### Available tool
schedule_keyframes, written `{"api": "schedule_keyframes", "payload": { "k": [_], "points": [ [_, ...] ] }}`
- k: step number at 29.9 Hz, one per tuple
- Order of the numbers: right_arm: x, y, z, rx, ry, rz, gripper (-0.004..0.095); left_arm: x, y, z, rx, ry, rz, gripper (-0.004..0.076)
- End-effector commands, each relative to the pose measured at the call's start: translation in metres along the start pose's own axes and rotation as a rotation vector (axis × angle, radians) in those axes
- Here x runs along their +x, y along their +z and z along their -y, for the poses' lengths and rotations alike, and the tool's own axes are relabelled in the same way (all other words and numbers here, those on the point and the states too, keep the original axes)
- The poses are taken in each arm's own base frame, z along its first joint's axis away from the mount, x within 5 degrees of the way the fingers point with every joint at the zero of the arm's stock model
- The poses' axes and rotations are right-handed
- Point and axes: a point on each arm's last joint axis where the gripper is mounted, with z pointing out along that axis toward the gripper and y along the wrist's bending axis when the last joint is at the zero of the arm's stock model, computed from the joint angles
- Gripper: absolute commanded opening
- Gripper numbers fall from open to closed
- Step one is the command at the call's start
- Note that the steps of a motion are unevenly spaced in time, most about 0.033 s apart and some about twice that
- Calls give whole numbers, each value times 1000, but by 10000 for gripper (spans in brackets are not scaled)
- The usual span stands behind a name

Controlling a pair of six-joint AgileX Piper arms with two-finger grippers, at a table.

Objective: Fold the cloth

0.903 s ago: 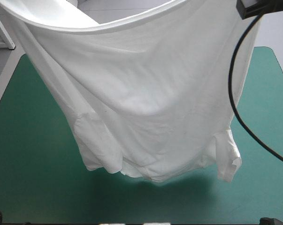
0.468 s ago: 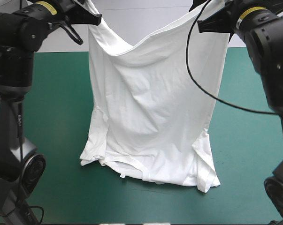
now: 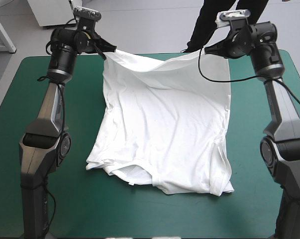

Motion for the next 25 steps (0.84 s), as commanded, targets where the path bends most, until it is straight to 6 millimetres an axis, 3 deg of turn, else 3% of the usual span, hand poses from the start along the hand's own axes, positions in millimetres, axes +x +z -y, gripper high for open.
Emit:
{"api": "schedule_keyframes", "payload": {
  "k": [1,6,9,11,18,20,25],
  "points": [
    [-8,8,4,3,-8,78,-17,-14,-9,-6,-6,-25,122,-22],
    [7,56,2,0,25,-1,-16,2,33,-7,-2,-34,108,-22],
    [13,68,2,1,29,-31,-3,8,49,-5,-4,-10,119,-7],
    [13,69,2,1,12,-36,45,11,55,-3,13,27,110,47],
    [20,68,16,-59,76,-110,446,15,51,4,87,31,52,454],
    [23,66,22,-51,106,-149,492,19,45,4,103,35,-18,489],
    [19,45,30,-43,116,-147,494,17,28,4,114,43,-78,456]
  ]
}}
